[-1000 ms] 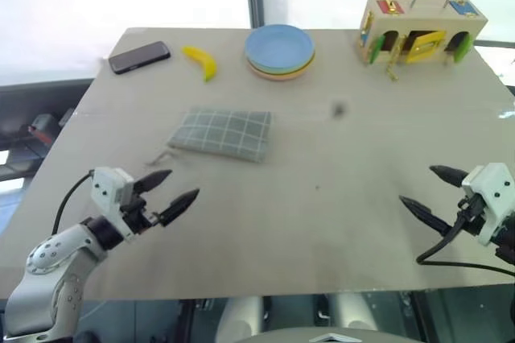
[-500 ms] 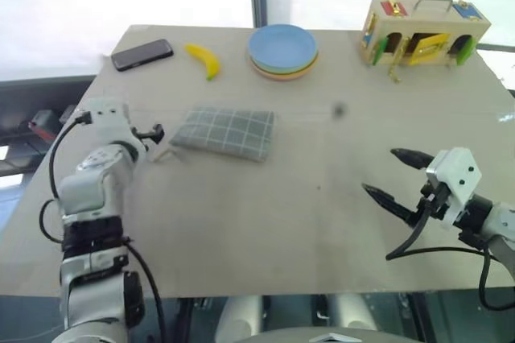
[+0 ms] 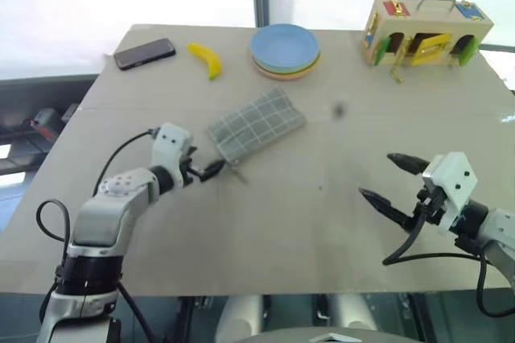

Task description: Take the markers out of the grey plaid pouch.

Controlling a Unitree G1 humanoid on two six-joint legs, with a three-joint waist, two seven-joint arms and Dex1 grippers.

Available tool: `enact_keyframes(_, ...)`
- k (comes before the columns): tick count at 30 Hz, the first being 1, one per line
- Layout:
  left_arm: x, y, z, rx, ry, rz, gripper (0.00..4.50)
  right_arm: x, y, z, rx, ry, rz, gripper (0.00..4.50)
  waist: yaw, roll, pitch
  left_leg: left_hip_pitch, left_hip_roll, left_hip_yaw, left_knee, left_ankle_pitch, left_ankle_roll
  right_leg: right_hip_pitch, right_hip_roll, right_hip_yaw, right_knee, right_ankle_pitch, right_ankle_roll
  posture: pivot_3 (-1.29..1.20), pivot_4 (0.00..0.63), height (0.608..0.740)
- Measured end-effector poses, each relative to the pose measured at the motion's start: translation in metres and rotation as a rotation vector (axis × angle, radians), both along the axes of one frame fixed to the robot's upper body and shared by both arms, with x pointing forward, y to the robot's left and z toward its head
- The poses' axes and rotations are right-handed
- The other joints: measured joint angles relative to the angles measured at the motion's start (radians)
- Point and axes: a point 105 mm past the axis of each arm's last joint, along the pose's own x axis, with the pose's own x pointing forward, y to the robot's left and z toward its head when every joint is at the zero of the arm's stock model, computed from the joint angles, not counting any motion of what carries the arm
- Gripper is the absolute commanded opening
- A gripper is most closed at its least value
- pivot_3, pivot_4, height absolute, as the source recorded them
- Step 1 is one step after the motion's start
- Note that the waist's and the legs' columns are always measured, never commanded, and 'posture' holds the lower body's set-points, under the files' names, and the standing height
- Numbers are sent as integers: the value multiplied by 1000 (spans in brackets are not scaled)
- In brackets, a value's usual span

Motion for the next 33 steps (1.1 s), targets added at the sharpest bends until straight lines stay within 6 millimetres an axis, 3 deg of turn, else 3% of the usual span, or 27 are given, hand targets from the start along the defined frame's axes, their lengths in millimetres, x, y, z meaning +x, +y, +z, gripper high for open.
enact_keyframes(2, -5, 7, 7, 62, -79, -48, 4466, -3, 4, 2, 10, 5, 31, 4500, -2, 1, 0, 0, 0, 0, 0, 0, 0, -1, 0, 0, 0, 0, 0, 0, 150, 740)
enact_keyframes(8, -1, 54, 18, 608, -422, -247, 4466, -15, 23, 6, 82, 59, 191, 4500, 5, 3, 1, -1, 0, 1, -3, 0, 0, -2, -2, -1, -1, 0, -1, 0, 150, 740)
enact_keyframes(12, 8, 44, 5, 749, -549, -425, 4466, -23, 35, 12, 100, 62, 278, 4500, 18, 3, 1, -3, -1, 3, -2, -2, 2, -3, -5, -2, -3, 0, -1, 0, 150, 740)
enact_keyframes(20, 36, 9, 6, 856, -768, -604, 4466, -26, 38, 16, 98, 46, 293, 4500, 28, 2, 0, -2, -2, 6, -1, -2, 7, -2, -3, -2, -2, 1, 2, 0, 150, 740)
enact_keyframes(23, 46, 0, 3, 918, -808, -640, 3604, -30, 40, 17, 93, 35, 293, 4500, 28, 3, -1, 0, -1, 7, 1, -2, 7, 1, -1, -6, 0, 1, 3, 0, 150, 740)
enact_keyframes(25, 51, -7, -3, 939, -822, -669, 2564, -32, 41, 16, 92, 37, 286, 4500, 28, 3, -1, 0, -1, 7, 3, -2, 7, 1, 4, -6, 1, 0, 7, 0, 150, 740)
enact_keyframes(28, 54, -14, -9, 947, -827, -697, 1385, -32, 40, 15, 90, 39, 270, 4500, 27, 2, -2, 0, -1, 8, 4, -2, 7, 1, 4, -5, 1, 2, 10, 0, 150, 740)
enact_keyframes(31, 58, -19, -1, 945, -866, -714, 37, -31, 39, 15, 70, 19, 237, 4500, 30, 6, -6, 1, -2, 8, 4, -2, 7, 2, 3, -5, 1, 2, 11, 0, 150, 740)
enact_keyframes(33, 59, -21, 0, 904, -864, -701, 37, -27, 38, 16, 66, -2, 195, 4500, 30, 8, -9, 1, -2, 8, 4, -2, 8, 2, 2, -5, 1, 2, 11, 0, 150, 740)
